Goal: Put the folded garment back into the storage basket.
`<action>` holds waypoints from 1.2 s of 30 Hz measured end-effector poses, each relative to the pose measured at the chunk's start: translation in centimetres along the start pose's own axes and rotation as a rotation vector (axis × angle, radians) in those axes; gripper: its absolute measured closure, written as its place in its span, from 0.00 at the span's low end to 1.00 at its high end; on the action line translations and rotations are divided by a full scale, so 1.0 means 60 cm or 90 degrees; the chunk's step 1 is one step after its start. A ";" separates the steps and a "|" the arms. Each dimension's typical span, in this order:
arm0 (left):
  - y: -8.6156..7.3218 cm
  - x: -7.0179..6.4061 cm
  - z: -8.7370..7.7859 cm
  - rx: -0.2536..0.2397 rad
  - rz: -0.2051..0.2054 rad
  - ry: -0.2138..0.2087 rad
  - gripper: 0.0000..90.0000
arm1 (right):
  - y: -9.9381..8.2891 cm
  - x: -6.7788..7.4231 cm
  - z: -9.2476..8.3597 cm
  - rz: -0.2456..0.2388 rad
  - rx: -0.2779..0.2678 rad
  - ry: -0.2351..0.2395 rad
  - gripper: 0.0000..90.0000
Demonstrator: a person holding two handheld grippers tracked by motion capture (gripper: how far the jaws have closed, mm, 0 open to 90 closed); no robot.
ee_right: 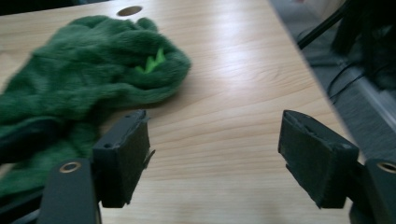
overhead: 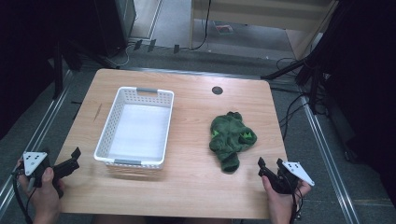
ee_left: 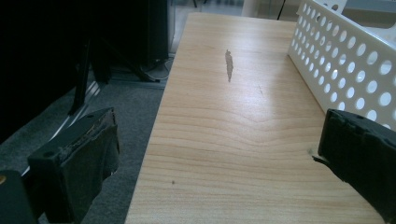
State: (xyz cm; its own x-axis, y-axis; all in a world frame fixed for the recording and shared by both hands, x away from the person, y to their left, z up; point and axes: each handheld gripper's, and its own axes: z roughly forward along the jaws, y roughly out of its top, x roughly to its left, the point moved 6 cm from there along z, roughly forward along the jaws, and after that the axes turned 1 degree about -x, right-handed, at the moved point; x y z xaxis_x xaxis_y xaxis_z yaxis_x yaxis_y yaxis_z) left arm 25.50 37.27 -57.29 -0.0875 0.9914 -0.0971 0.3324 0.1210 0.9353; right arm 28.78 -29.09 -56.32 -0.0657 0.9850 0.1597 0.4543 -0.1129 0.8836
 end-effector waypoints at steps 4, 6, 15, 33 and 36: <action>0.000 -0.002 0.001 0.006 0.006 0.000 0.00 | 0.021 0.023 -0.003 0.008 0.019 0.017 0.33; -0.001 -0.003 0.002 0.007 0.011 -0.001 0.00 | 0.031 0.033 -0.005 0.005 0.025 0.018 0.33; -0.001 -0.003 0.002 0.007 0.010 -0.003 0.00 | 0.066 0.090 0.000 -0.040 0.061 0.031 0.33; -0.001 -0.003 0.002 0.011 0.008 -0.004 0.00 | 0.103 0.174 0.046 -0.084 0.127 0.053 0.32; -0.001 -0.003 0.002 0.012 0.008 -0.005 0.00 | 0.103 0.181 0.052 -0.087 0.134 0.053 0.31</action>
State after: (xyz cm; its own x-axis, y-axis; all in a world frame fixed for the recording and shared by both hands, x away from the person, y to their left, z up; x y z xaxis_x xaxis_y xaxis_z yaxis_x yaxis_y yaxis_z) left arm 25.64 37.12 -57.36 -0.0758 0.9932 -0.0881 0.3514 0.1093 0.9298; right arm 33.67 -18.71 -50.49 -0.2088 0.9740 0.0882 0.6099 0.0591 0.7903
